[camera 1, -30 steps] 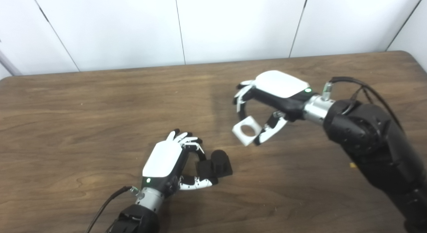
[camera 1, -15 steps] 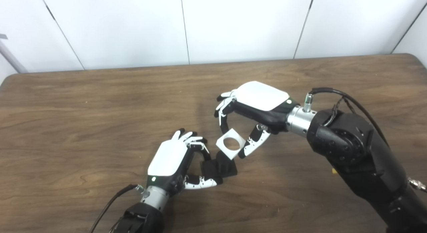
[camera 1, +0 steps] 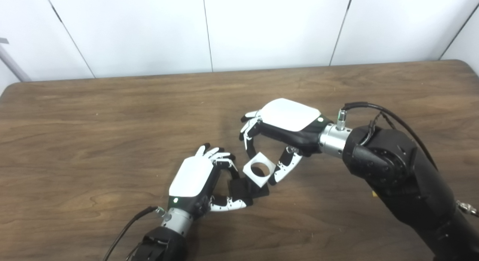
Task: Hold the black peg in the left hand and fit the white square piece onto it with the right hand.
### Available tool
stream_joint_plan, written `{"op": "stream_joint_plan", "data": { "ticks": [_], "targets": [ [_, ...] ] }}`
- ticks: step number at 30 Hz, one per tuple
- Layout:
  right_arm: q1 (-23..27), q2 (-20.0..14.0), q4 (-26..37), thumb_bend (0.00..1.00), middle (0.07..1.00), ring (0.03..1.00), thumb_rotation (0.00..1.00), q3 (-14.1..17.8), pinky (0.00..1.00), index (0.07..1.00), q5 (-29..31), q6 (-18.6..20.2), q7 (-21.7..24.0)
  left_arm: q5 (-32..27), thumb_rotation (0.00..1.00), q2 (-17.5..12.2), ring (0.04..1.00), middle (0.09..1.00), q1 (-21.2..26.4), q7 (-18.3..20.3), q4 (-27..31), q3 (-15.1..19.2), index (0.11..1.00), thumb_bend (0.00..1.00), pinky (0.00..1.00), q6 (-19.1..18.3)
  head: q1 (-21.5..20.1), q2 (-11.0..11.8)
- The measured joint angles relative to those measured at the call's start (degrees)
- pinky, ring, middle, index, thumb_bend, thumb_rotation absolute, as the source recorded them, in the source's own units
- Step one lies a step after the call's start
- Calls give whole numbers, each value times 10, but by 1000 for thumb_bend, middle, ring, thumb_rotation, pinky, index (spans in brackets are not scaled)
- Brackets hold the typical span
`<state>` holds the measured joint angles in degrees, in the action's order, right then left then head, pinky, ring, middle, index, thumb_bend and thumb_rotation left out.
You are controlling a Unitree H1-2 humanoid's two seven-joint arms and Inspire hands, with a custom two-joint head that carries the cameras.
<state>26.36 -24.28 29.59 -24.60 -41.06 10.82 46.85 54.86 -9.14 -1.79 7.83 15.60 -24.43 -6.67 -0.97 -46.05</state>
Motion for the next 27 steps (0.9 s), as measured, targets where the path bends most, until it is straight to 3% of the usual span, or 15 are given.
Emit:
{"op": "stream_joint_plan", "data": {
  "ticks": [27],
  "targets": [
    [-17, 18, -16, 524, 759, 902, 134, 8, 839, 483, -10, -20, 1, 0, 55, 2, 894, 785, 2, -1, 0, -7, 489, 511, 1000, -14, 0, -7]
  ]
}}
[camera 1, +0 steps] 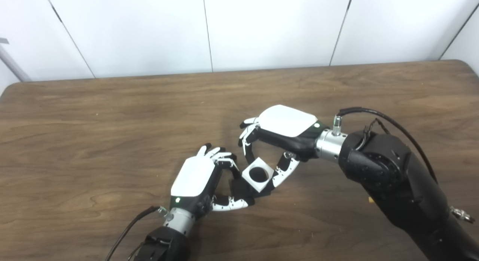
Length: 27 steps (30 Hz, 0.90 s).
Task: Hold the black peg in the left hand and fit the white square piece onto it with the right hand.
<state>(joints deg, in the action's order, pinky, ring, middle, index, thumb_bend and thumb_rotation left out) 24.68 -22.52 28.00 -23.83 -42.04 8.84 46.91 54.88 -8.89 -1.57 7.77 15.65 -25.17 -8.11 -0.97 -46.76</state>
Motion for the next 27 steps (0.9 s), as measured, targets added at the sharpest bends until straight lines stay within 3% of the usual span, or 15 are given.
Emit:
{"op": "stream_joint_plan", "data": {
  "ticks": [27],
  "targets": [
    [0, 12, -14, 524, 760, 901, 135, 2, 842, 483, -7, -1, -2, 9, 55, 3, 895, 787, 0, 1, 3, -4, 489, 510, 1000, -5, -3, -4]
  ]
}}
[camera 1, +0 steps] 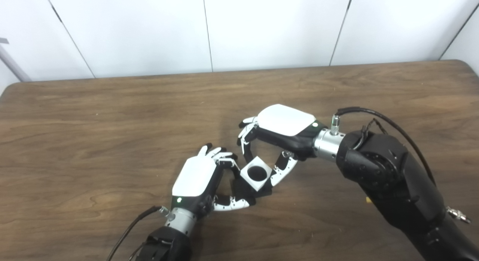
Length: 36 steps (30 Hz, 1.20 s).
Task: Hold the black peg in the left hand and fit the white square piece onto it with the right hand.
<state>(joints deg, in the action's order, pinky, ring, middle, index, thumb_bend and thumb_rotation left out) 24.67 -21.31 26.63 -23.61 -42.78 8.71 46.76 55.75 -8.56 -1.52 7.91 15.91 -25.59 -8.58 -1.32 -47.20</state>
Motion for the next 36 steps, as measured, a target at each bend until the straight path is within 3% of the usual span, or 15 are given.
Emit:
{"op": "stream_joint_plan", "data": {
  "ticks": [33, 34, 36],
  "targets": [
    [-12, 5, -25, 525, 753, 888, 152, 8, 825, 490, 1, -1, -16, 4, 55, 0, 894, 786, 0, 3, 2, 0, 489, 511, 1000, 0, -8, -8],
    [-13, 5, -25, 793, 755, 891, 224, 8, 823, 543, 1, -1, -16, 4, 55, 0, 893, 785, 0, 3, 2, 0, 489, 511, 1000, 0, -8, -8],
    [-13, 5, -25, 944, 761, 895, 274, 8, 827, 576, 0, -1, -16, 4, 55, 0, 893, 785, 0, 3, 2, 0, 489, 511, 1000, 0, -8, -10]
  ]
}}
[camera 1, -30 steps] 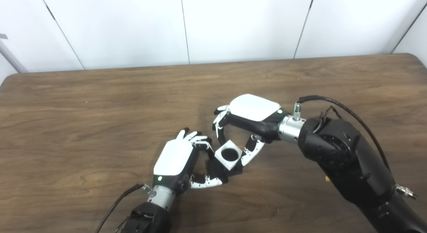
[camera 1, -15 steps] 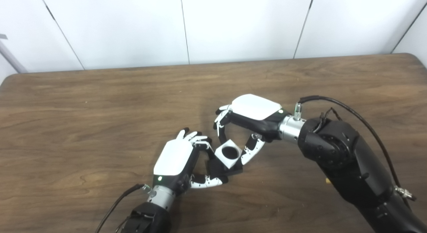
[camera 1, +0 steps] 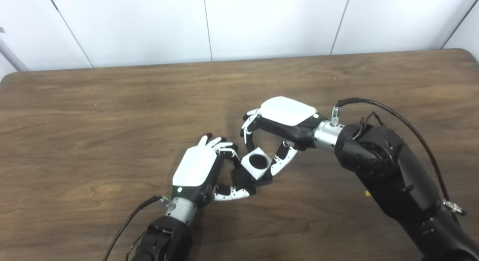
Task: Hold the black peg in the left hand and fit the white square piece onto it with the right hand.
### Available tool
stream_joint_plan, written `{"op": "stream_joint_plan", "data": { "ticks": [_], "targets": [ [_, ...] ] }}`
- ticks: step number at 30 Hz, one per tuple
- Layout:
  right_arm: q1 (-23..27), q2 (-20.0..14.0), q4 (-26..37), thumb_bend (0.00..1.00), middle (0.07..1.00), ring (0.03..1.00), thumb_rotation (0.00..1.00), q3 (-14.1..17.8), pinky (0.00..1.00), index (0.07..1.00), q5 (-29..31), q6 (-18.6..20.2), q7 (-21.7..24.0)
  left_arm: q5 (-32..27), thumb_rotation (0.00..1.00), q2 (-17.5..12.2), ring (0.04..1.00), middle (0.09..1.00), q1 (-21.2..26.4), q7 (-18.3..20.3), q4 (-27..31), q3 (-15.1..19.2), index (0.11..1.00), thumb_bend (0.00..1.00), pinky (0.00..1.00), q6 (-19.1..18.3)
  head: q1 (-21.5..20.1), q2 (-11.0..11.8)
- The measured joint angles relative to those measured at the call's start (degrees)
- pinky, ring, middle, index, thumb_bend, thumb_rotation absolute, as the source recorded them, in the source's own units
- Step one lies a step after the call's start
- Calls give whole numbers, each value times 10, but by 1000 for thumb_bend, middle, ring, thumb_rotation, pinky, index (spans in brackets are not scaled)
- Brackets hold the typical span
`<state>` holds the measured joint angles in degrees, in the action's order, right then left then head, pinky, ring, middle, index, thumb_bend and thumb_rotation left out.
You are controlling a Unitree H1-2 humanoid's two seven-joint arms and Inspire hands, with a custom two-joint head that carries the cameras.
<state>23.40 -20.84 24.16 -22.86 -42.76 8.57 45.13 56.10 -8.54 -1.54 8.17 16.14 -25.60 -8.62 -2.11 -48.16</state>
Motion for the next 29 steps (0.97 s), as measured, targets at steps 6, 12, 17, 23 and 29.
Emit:
{"op": "stream_joint_plan", "data": {
  "ticks": [6, 12, 17, 23, 29],
  "targets": [
    [0, -1, 0, 1000, 797, 909, 342, 1, 852, 632, 0, 3, 1, 0, 55, 0, 895, 787, 0, 0, 0, 0, 489, 511, 1000, 0, 0, 0],
    [0, -4, 4, 1000, 828, 924, 357, 1, 859, 671, -1, 8, 12, 0, 55, 0, 896, 787, 0, 3, 1, 0, 489, 510, 1000, -1, 0, 0],
    [1, -8, 5, 1000, 827, 920, 362, 3, 846, 673, -2, 11, 20, 0, 55, 0, 892, 784, 0, 5, 2, 0, 489, 511, 1000, -1, -2, -3],
    [1, -18, 15, 1000, 821, 920, 357, 13, 839, 670, -3, 12, 20, 0, 55, 0, 894, 784, 0, 5, 2, 1, 489, 511, 1000, -1, -1, 0],
    [1, -22, 21, 1000, 824, 925, 362, 23, 847, 670, -3, 23, 21, -6, 62, 0, 899, 791, 2, 11, 2, 5, 491, 510, 1000, -1, 0, 1]
  ]
}}
